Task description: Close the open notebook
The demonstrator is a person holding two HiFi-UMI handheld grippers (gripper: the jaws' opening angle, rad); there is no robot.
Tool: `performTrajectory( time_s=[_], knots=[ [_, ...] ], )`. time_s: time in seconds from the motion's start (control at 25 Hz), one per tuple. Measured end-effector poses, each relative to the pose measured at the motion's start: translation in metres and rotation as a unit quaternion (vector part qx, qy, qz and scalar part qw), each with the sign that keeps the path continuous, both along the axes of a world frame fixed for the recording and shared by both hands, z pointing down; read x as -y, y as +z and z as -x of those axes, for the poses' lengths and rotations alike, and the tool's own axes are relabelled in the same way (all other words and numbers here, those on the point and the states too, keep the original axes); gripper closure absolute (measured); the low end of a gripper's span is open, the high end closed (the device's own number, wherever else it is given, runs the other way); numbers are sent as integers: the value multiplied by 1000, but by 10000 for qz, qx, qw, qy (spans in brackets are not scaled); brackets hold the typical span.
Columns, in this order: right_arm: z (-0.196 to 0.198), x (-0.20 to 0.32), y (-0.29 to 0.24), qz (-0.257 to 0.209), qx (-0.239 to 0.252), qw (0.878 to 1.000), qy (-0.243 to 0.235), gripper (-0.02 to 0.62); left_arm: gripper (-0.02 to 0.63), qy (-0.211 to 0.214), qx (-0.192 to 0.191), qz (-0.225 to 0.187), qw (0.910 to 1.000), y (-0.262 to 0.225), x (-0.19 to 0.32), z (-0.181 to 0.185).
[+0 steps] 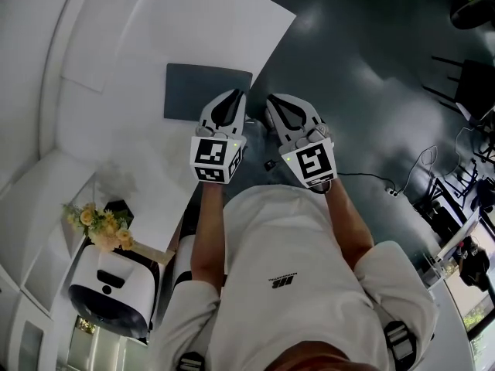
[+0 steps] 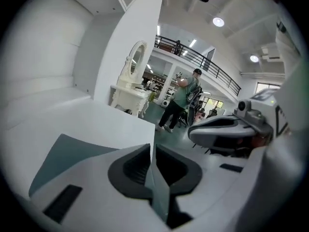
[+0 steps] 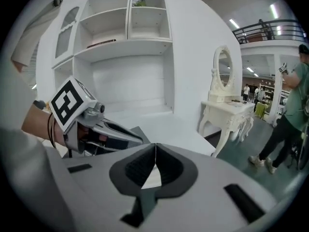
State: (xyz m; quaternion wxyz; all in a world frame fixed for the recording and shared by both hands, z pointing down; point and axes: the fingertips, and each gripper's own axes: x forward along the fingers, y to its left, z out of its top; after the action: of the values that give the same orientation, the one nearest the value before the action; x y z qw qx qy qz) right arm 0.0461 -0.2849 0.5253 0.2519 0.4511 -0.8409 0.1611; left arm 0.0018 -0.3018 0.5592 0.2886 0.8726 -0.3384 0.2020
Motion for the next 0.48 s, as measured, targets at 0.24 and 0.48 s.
performTrajectory(
  time_s=[0.24,0.48],
  knots=[
    [-4,-1,-11,49,318,9995,62,600,606,-287,-55,-143,9995,-19,-5,7],
    [-5,-9,-21,35,464,9989,-74,600,606,-505,-19,-323,9982,-38,-17,16]
  ],
)
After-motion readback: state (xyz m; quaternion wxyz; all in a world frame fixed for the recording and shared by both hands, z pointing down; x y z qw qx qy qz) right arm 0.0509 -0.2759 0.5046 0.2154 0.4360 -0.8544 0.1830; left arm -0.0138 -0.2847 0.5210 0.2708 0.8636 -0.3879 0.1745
